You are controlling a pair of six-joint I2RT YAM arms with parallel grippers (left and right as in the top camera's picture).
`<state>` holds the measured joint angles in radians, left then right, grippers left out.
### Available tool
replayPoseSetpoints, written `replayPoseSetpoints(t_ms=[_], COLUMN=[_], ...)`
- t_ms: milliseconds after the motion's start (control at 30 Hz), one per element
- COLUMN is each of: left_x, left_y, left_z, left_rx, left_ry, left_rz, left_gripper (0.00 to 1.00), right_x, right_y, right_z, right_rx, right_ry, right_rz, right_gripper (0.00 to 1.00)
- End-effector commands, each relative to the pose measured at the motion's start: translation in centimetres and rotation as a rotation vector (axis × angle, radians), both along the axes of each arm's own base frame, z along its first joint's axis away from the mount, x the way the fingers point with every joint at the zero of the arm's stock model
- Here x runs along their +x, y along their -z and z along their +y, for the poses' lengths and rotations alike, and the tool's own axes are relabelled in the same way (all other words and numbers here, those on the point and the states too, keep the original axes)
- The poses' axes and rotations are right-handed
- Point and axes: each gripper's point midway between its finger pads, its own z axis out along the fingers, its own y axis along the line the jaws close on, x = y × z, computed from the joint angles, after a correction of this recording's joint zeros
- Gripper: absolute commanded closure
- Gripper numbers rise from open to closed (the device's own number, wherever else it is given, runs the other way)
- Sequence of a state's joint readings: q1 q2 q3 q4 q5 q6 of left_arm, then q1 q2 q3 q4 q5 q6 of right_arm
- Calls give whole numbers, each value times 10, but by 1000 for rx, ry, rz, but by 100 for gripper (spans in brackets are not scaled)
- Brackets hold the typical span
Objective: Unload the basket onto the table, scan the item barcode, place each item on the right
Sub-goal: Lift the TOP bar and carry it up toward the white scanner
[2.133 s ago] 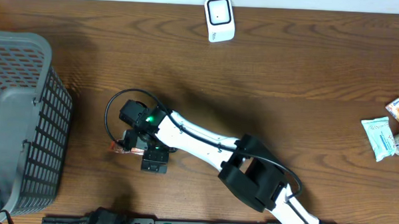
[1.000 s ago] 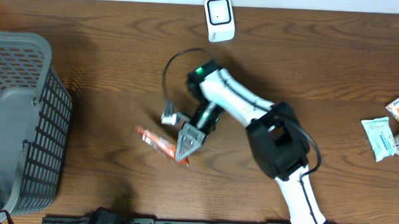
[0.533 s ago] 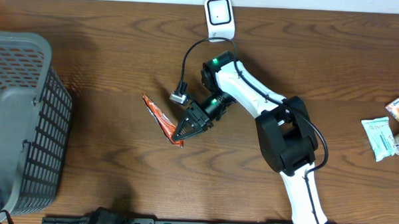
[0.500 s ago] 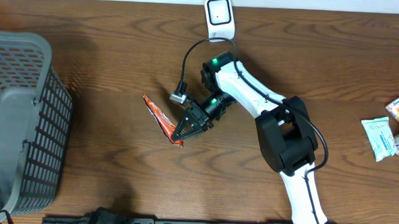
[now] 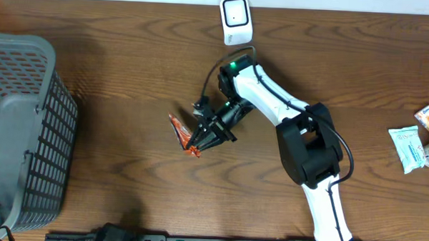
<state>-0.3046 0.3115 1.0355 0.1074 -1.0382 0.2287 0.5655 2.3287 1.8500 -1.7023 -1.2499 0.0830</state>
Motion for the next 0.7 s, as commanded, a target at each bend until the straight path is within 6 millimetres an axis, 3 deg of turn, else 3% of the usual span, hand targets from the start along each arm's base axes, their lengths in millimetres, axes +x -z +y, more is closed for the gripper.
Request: replayPoseSetpoints(t_ms=[0,133,233,367,533,667], left_x=[2,2,2,2,2,2], left_y=[2,2,2,2,2,2], left_z=[0,0,0,0,0,0], left_rx=[-7,-7,-7,-7,-7,-7], left_ry=[-4,-4,-4,-4,-4,-4], left_rz=[5,5,5,5,5,5], left_gripper=[12,12,12,12,12,12], right_x=[4,12,24,39,67,90], right_y=[-4,-13,-31,-40,-44,-44], right_z=[-7,-4,3,-1,-22,-46], right_rx=[-230,-283,-194,-135,-66,60], right_ry=[100,179,240,292,370,418], right_rz=[219,373,458,496,469,302], right_gripper=[99,99,99,99,99,99])
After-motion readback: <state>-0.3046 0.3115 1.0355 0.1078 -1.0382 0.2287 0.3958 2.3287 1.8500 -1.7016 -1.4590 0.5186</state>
